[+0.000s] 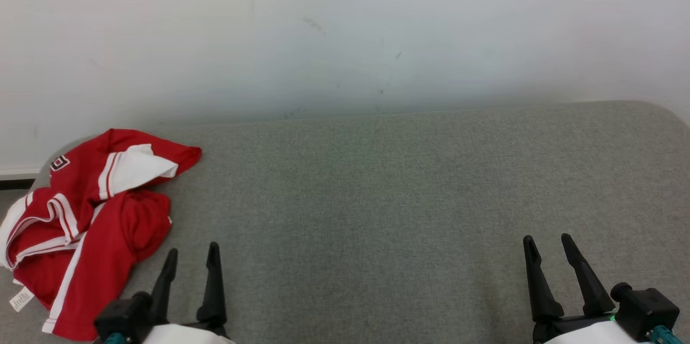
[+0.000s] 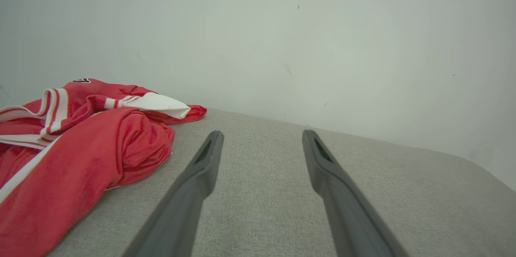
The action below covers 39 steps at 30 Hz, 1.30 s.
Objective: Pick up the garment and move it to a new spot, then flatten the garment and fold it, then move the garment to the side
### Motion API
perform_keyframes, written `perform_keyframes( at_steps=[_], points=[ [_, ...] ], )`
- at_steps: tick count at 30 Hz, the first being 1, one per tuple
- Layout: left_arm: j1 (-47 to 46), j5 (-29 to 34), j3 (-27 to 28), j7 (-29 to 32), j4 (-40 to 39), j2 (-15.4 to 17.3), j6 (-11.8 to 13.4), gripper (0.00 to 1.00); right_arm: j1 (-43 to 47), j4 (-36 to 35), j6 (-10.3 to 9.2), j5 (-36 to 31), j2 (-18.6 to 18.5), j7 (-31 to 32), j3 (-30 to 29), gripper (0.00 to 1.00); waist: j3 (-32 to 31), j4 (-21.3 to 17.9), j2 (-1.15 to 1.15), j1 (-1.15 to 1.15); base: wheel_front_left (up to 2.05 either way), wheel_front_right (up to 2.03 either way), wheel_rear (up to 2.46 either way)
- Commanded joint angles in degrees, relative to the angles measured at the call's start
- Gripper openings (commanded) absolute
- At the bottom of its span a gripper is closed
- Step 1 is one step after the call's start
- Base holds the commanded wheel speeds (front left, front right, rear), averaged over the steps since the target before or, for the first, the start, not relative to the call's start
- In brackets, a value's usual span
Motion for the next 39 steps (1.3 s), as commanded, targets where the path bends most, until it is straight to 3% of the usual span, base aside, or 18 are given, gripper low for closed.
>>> perform_keyframes(
  at_steps=[1,28,39],
  points=[
    [0.44,1.33,0.07,-0.62,-0.14,0.48,0.3,1.0,-0.75,-0.08,-0.08,-1.43,-0.02,-0.53,0.16,1.0,0.01,-0.05,0.0,0.0,0.0,0.0,0.0],
    [0.94,10.11,-0.94,-3.53,-0.77,0.54,1.35,1.0,-0.61,-0.67,-0.1,-9.95,0.04,-3.49,1.94,1.0,0.14,-0.69,0.0,0.0,0.0,0.0,0.0],
    [1.07,9.49,-1.02,-3.39,-0.5,0.53,1.37,1.0,-0.43,-0.33,-0.1,-8.96,0.06,-3.42,1.86,1.0,-0.14,-0.64,0.0,0.0,0.0,0.0,0.0]
  ],
)
